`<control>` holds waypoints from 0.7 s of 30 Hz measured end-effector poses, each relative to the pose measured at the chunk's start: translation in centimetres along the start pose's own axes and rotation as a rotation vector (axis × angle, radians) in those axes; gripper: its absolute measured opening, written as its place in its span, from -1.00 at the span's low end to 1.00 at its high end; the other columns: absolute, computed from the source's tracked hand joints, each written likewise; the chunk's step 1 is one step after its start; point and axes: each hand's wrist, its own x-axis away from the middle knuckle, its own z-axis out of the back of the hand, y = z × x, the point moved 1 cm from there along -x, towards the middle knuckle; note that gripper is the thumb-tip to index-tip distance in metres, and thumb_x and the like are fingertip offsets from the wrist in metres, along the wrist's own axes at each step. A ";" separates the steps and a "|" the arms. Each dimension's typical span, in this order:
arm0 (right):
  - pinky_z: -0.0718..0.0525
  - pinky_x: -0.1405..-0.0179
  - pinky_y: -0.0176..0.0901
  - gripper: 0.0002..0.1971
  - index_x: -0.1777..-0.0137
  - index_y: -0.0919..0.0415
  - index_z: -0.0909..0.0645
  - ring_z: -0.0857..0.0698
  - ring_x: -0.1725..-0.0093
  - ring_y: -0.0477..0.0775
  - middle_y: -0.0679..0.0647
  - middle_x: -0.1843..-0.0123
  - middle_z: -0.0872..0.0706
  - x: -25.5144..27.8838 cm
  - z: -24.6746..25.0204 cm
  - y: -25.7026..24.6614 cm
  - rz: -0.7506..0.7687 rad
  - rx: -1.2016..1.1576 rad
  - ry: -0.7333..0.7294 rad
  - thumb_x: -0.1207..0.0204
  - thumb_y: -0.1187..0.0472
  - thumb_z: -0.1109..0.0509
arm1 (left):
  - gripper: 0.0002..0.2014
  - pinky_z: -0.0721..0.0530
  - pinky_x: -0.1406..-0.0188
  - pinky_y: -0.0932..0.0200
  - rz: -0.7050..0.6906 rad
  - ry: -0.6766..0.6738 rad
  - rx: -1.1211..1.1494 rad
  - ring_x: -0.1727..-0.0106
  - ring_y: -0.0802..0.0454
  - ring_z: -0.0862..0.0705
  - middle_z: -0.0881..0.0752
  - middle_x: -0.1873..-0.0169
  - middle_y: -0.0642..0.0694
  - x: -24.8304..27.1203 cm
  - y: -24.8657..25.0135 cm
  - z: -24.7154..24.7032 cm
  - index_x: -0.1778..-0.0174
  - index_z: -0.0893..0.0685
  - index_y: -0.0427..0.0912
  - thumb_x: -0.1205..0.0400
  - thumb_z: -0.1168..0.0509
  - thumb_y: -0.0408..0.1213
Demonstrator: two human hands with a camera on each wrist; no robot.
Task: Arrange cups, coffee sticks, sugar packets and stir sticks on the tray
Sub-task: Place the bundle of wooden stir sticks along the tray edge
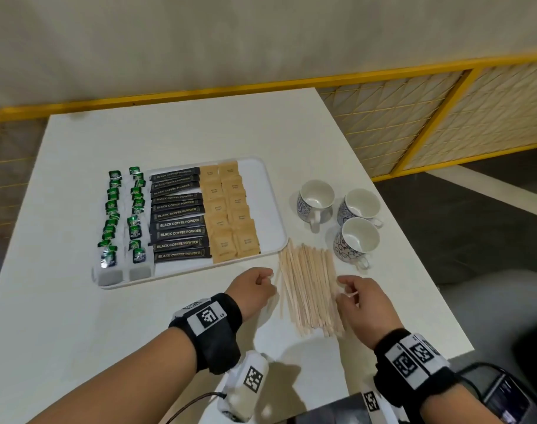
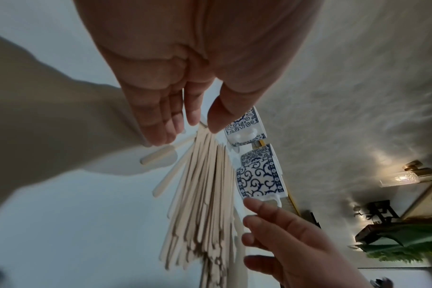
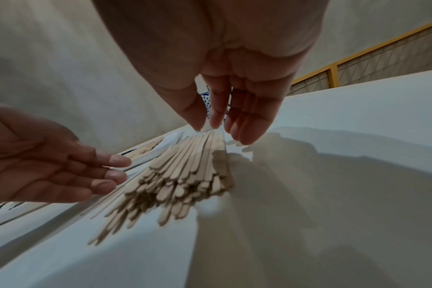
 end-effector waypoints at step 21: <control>-0.46 0.49 -0.53 -0.55 -0.30 0.13 -0.52 -0.61 0.28 -0.27 -0.16 0.17 -0.62 0.2 -3.8 -4.4 0.014 -0.118 -0.177 -0.44 0.02 -0.44 | -0.60 -0.70 -0.17 -0.03 0.011 0.017 -0.166 -0.10 -0.17 -0.72 -0.77 -0.07 -0.17 0.9 0.2 -3.3 -0.27 -0.69 -0.13 -0.52 -0.18 -0.35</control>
